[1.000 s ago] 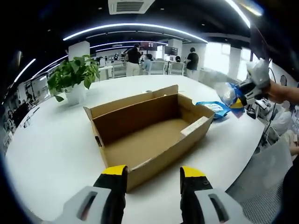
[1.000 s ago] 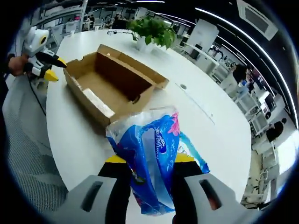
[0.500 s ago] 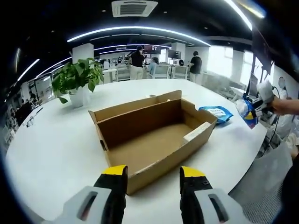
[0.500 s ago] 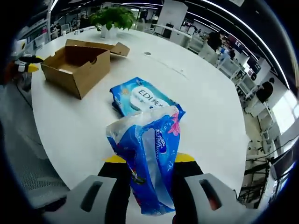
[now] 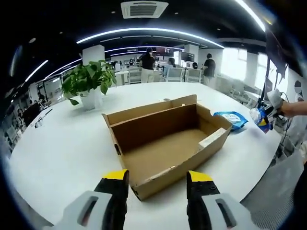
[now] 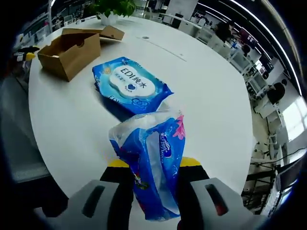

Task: Operate the shoe box by opening the lid, removing the specified soft item, and placing it in the target area until the item is outside and the box remains undamaged.

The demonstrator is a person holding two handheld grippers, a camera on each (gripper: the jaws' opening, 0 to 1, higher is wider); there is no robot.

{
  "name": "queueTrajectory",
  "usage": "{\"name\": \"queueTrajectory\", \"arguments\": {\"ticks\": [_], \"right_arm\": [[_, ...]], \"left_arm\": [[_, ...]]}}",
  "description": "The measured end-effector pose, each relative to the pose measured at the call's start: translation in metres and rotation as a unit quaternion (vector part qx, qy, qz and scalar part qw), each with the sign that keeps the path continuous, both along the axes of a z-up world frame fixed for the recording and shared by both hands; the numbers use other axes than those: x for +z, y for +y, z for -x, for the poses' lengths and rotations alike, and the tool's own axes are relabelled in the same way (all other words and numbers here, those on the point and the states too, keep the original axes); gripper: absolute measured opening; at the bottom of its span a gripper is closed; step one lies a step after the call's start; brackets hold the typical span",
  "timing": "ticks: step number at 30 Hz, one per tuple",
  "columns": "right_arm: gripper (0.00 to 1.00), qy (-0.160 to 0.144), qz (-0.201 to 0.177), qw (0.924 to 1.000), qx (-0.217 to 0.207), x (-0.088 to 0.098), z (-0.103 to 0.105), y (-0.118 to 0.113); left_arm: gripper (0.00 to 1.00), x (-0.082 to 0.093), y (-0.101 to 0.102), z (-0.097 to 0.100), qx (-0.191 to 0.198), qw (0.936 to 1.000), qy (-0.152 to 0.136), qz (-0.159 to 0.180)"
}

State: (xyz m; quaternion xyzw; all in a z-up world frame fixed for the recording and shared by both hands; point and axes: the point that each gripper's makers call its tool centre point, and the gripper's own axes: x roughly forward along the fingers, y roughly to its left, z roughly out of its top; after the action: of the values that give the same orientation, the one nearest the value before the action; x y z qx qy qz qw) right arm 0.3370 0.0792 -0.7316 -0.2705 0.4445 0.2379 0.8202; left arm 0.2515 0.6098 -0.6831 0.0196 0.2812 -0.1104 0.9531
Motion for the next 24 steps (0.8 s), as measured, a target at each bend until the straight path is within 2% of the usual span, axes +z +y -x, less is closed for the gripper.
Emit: {"name": "queueTrajectory", "arguments": {"ticks": [7,9,15,21,24], "right_arm": [[0.32,0.020,0.029,0.9984,0.043,-0.007,-0.020,-0.005],[0.32,0.027,0.051,0.9962,0.066,-0.011,-0.027,-0.008],[0.34,0.040,0.080,0.9900,0.108,-0.019,-0.040,-0.013],[0.33,0.053,0.100,0.9819,0.152,-0.026,-0.052,-0.016],[0.33,0.058,0.118,0.9741,0.184,-0.031,-0.056,-0.015]], "left_arm": [[0.52,-0.001,0.003,0.000,0.006,0.9999,-0.001,-0.011],[0.52,-0.002,0.002,0.000,0.003,0.9998,0.001,-0.018],[0.51,-0.001,0.008,0.000,0.015,0.9991,-0.002,-0.040],[0.51,0.003,0.014,0.000,0.031,0.9983,-0.009,-0.048],[0.51,0.005,0.016,0.000,0.038,0.9978,-0.010,-0.054]]}}
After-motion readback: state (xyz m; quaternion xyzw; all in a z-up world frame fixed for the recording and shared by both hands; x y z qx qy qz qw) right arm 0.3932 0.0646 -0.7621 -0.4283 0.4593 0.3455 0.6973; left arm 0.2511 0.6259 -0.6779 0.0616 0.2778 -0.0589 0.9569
